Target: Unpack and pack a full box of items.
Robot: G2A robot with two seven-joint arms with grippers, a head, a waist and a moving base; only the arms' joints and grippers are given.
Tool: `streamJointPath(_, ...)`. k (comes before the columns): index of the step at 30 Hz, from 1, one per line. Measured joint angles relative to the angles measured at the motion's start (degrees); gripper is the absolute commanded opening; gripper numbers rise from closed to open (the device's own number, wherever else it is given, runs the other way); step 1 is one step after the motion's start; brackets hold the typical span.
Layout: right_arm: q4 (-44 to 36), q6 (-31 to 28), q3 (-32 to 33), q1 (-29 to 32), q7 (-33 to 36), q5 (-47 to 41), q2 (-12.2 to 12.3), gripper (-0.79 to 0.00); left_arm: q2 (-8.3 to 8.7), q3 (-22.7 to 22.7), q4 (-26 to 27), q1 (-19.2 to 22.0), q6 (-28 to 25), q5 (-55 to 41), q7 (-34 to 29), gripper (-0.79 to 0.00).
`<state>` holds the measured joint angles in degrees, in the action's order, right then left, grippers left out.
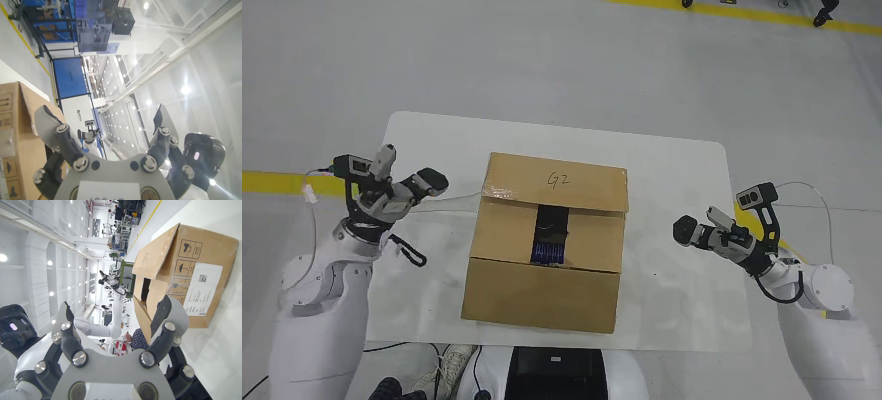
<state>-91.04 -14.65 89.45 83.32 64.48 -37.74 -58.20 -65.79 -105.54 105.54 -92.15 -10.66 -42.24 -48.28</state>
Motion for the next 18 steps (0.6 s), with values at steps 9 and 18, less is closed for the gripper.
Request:
streamJointPath(9,0.0,0.0,0.0,0.0,0.0,0.0,0.0,0.000,0.75,3.1,-5.4,7.0,5.3,-7.0,-16.2,0.000)
streamJointPath(18,0.0,0.0,0.0,0.0,0.0,0.0,0.0,0.000,1.96,4.7,-10.8,12.1,3.2,-0.1,-29.6,0.000)
